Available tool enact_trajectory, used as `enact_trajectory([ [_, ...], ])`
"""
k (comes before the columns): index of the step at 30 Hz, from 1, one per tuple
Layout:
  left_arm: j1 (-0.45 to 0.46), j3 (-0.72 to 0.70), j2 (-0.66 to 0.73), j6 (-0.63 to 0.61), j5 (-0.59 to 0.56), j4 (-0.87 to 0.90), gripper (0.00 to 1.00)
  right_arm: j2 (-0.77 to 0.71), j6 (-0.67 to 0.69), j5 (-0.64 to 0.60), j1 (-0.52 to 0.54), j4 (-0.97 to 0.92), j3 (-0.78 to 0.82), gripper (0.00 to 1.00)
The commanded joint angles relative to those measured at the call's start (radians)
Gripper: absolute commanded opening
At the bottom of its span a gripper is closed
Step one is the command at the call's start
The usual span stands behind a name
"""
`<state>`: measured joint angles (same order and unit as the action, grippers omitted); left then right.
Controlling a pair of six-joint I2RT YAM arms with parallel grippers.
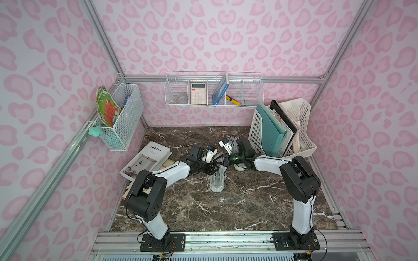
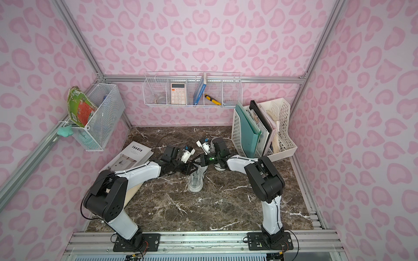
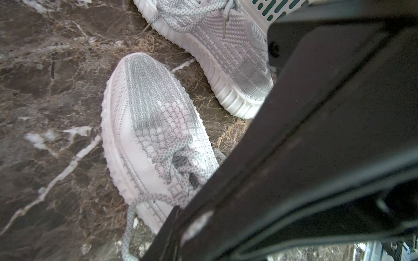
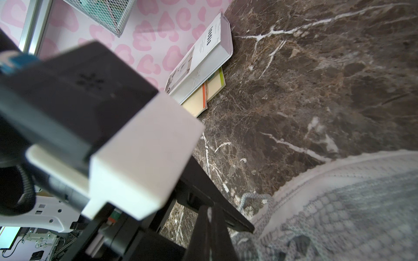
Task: Tie the shoes
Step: Wrap the shoelace around the shoelace.
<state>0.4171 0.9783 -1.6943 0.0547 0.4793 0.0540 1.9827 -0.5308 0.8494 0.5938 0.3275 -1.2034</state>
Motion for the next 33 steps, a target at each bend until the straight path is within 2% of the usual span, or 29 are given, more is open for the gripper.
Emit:
enact_trajectory([
  [1,0.0,0.007,-0.004,0.013,0.022,-0.023,0.29,-0.002,0.007,0.007,0.0,0.025,-0.006,0.0],
  [12,-0.001,0.005,-0.018,0.021,0.046,-0.035,0.13,-0.003,0.007,0.008,0.003,0.028,0.0,0.0],
  [18,-0.001,-0.016,-0.012,0.03,0.038,-0.055,0.01,-0.017,0.013,0.007,0.003,0.023,0.007,0.0],
  [20,-0.001,-0.022,-0.011,0.03,0.036,-0.057,0.0,-0.024,0.018,0.006,0.0,0.018,0.009,0.04],
  [27,-0.001,-0.048,0.008,0.023,0.019,-0.092,0.0,-0.086,0.059,-0.028,-0.03,-0.022,0.056,0.26],
  [33,-0.004,-0.07,0.03,0.017,0.028,-0.117,0.0,-0.175,0.092,-0.086,-0.097,-0.039,0.143,0.32],
])
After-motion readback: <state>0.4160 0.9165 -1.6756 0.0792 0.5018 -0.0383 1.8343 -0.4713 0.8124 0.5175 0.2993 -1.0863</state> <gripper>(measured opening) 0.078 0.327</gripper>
